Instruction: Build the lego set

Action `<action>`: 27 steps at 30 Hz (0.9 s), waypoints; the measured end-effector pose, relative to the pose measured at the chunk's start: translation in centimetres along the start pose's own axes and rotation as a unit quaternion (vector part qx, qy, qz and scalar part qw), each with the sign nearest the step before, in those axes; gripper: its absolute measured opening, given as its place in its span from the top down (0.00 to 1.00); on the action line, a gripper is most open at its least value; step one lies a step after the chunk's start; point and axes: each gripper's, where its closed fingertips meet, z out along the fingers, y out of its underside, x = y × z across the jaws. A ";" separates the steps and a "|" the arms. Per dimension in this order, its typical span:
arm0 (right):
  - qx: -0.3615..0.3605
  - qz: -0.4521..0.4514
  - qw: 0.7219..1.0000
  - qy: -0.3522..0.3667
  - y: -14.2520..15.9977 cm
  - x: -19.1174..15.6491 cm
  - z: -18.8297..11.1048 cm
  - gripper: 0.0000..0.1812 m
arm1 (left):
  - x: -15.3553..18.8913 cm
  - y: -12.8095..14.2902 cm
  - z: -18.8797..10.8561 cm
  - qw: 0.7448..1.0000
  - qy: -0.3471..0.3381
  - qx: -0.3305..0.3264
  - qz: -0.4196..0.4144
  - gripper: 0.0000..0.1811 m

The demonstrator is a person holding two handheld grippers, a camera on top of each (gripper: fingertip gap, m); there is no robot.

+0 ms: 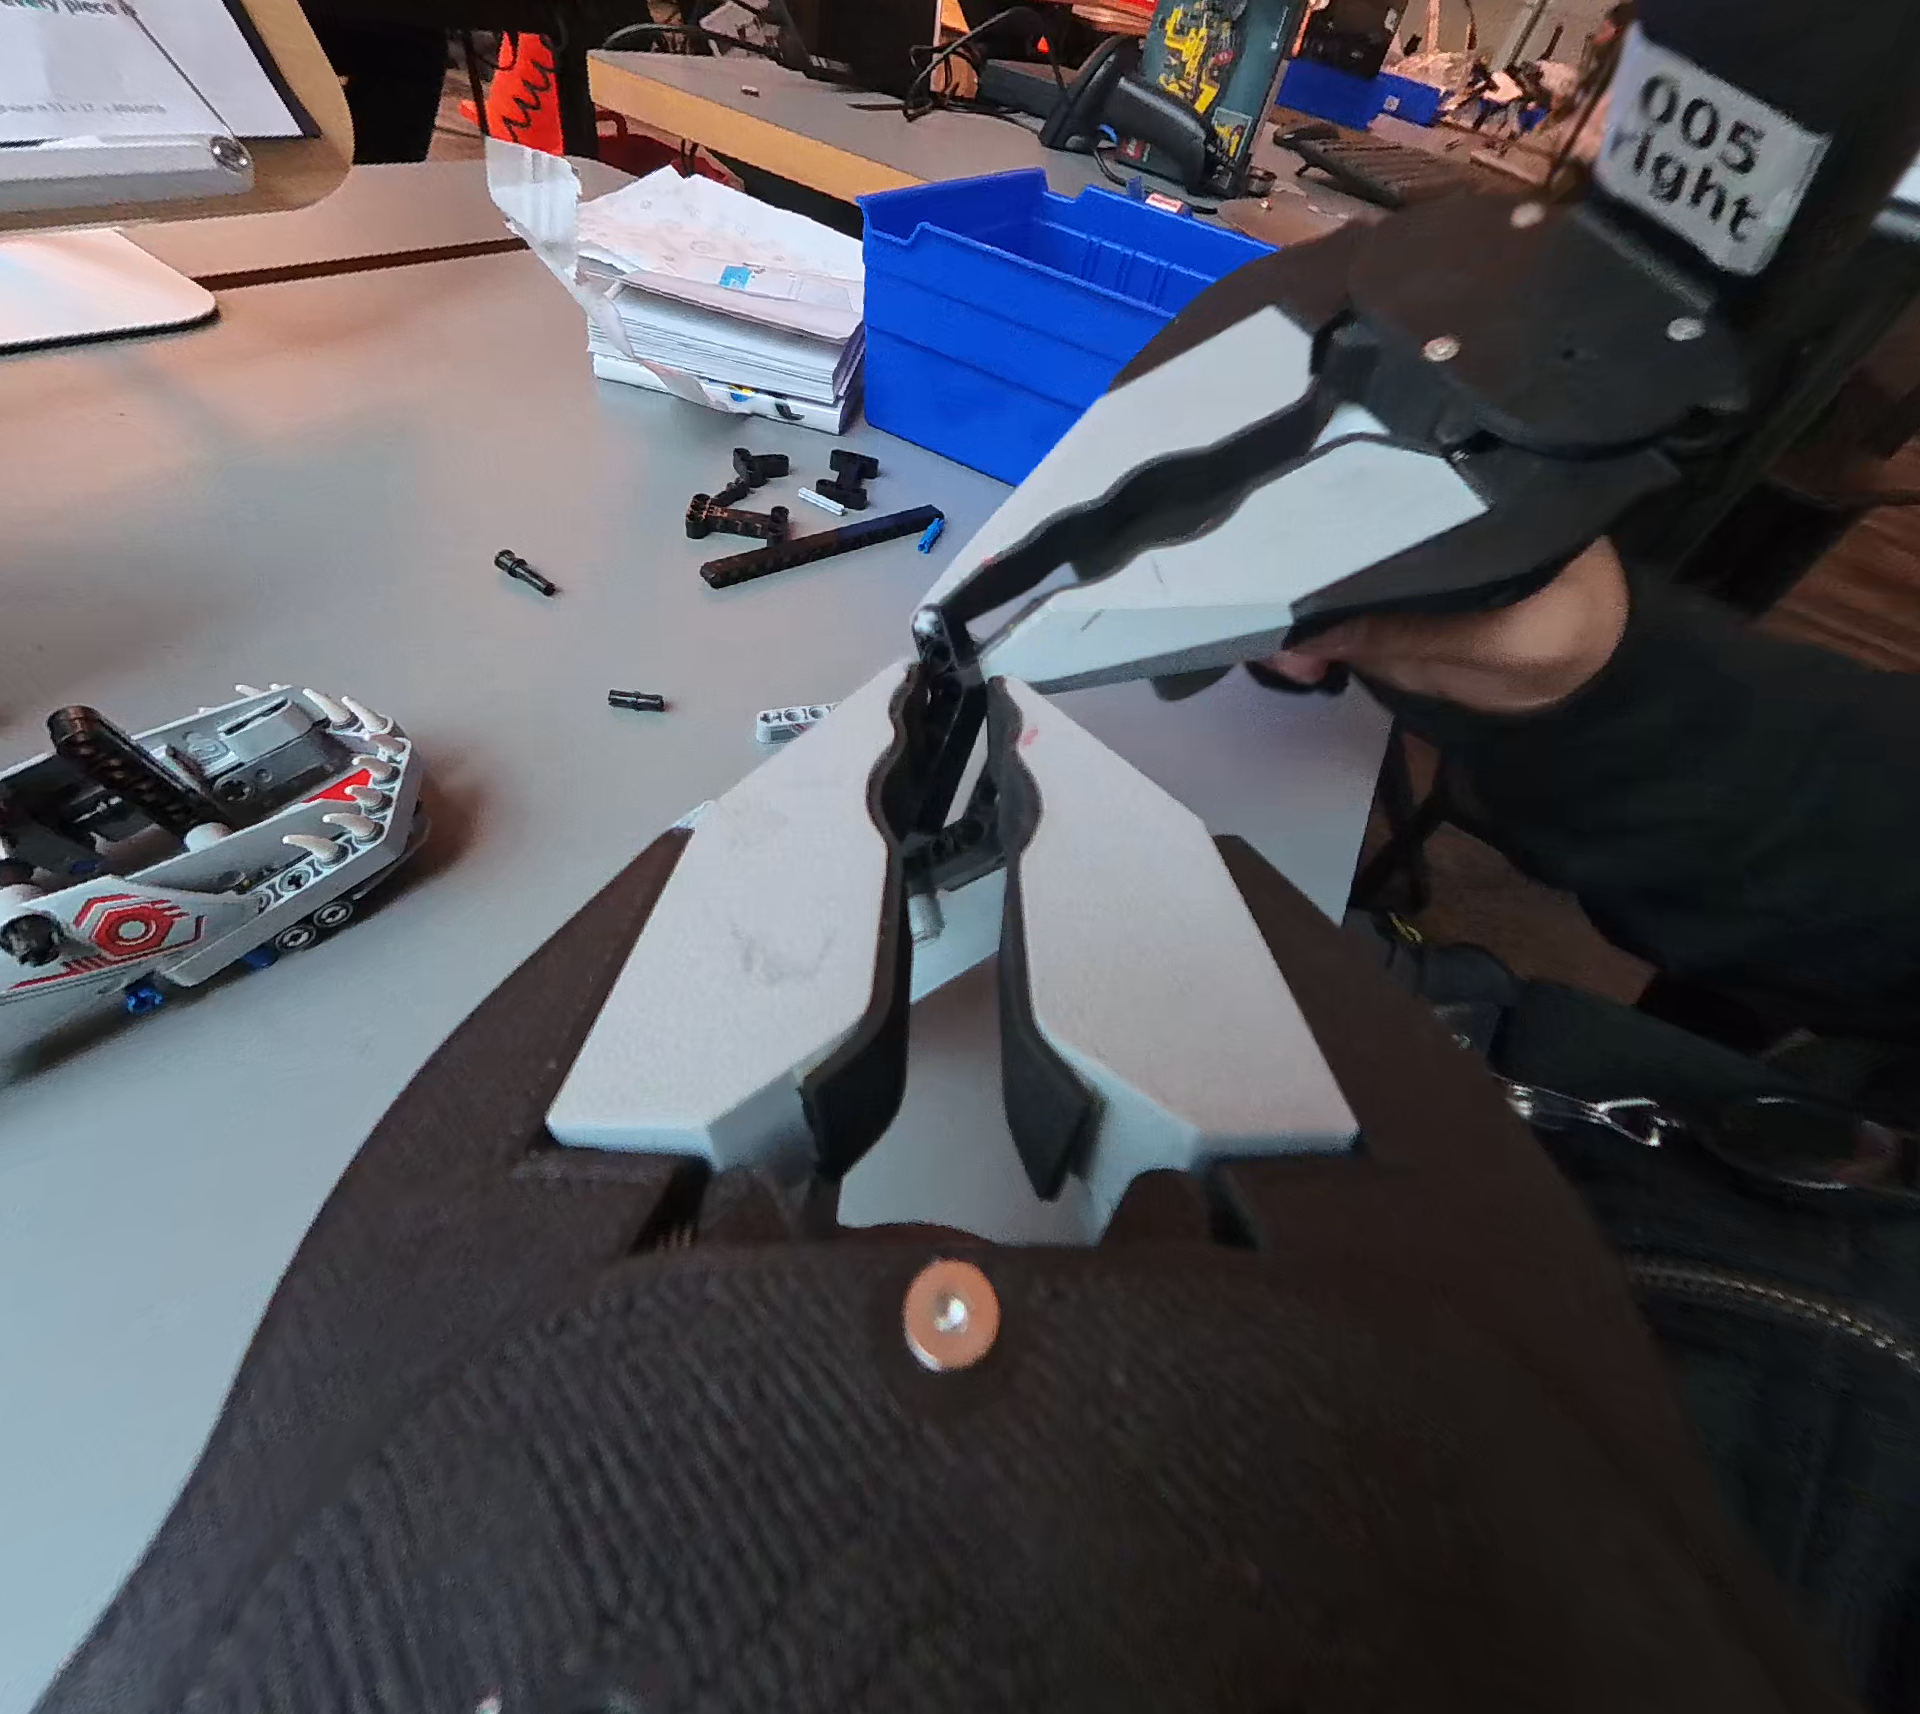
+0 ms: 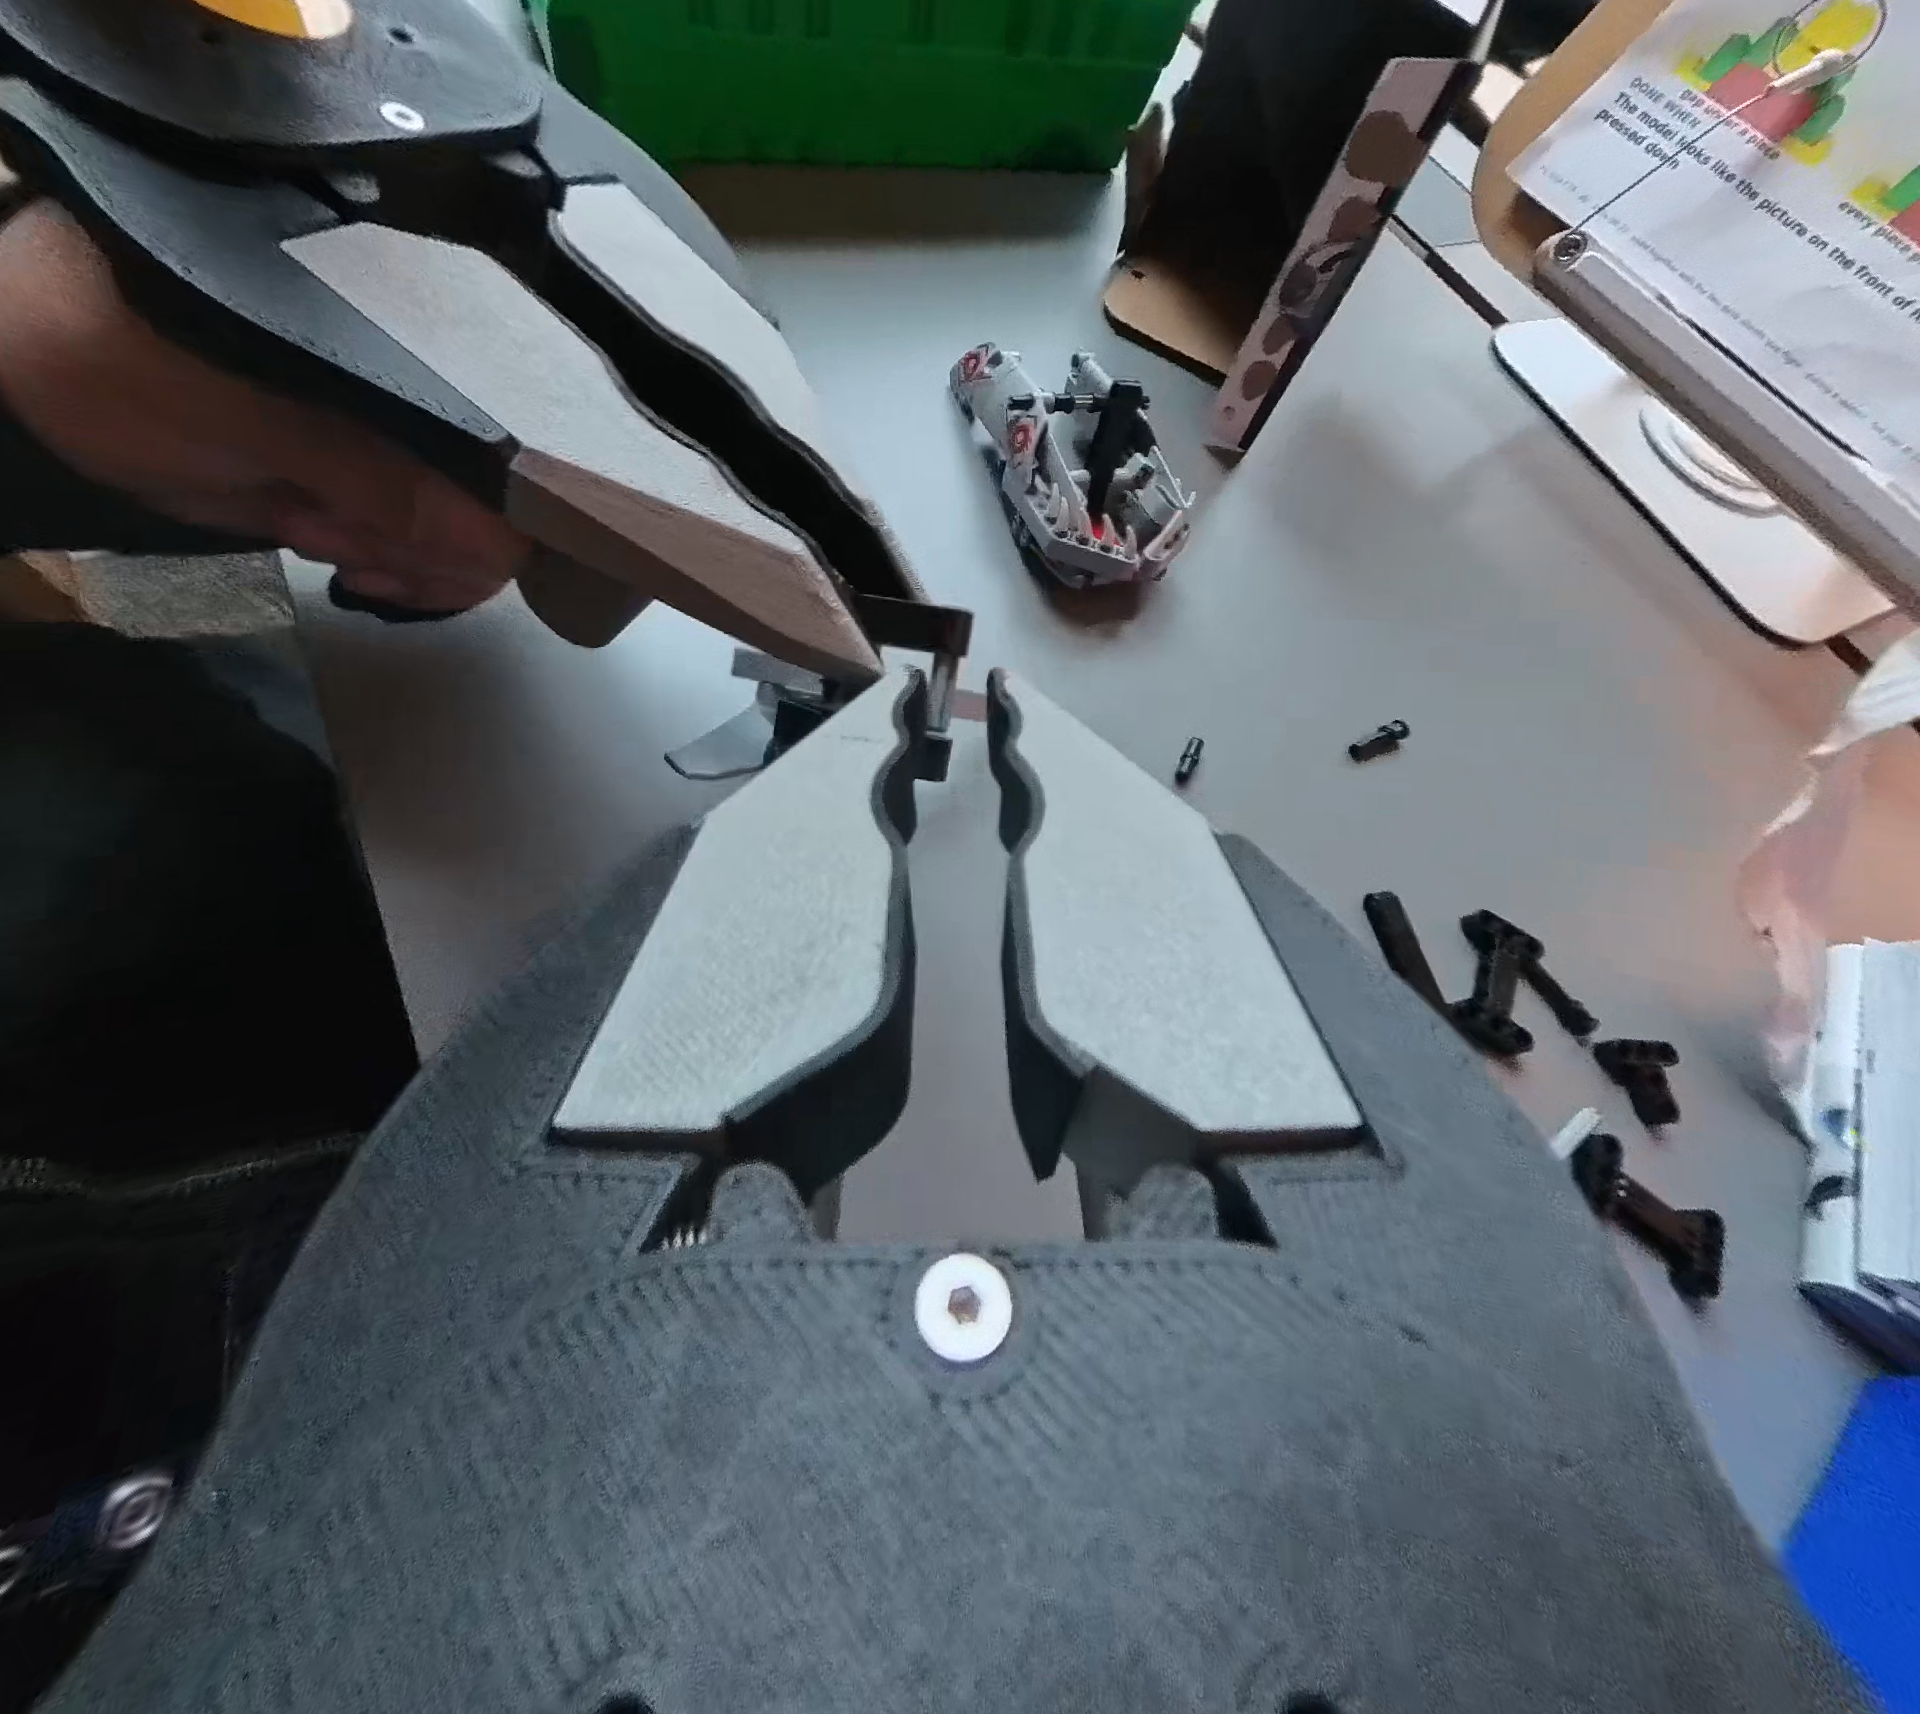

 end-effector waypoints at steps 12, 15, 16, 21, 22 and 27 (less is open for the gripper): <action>-0.050 -0.026 0.998 0.000 1.2 0.1 -0.1 0.94 | 0.5 0.9 0.5 1.000 0.013 -0.022 -0.006 0.95; -0.057 -0.045 0.997 0.006 1.5 -0.2 0.3 0.95 | 0.9 0.7 0.6 0.998 0.037 -0.012 -0.043 0.96; -0.060 -0.046 0.997 0.008 1.7 -0.2 0.4 0.96 | 1.0 0.8 0.7 0.998 0.038 -0.010 -0.052 0.96; -0.023 -0.026 0.999 0.010 1.0 -0.3 0.6 1.00 | 0.8 0.5 0.4 0.998 0.036 -0.005 -0.044 0.96; -0.014 -0.022 1.000 0.010 0.9 -0.4 0.7 0.99 | 0.8 0.4 0.2 0.999 0.030 -0.004 -0.036 0.96; 0.041 -0.022 0.999 0.027 -0.7 -0.5 0.1 0.99 | 1.0 -1.5 -0.7 0.997 -0.037 0.051 0.045 0.97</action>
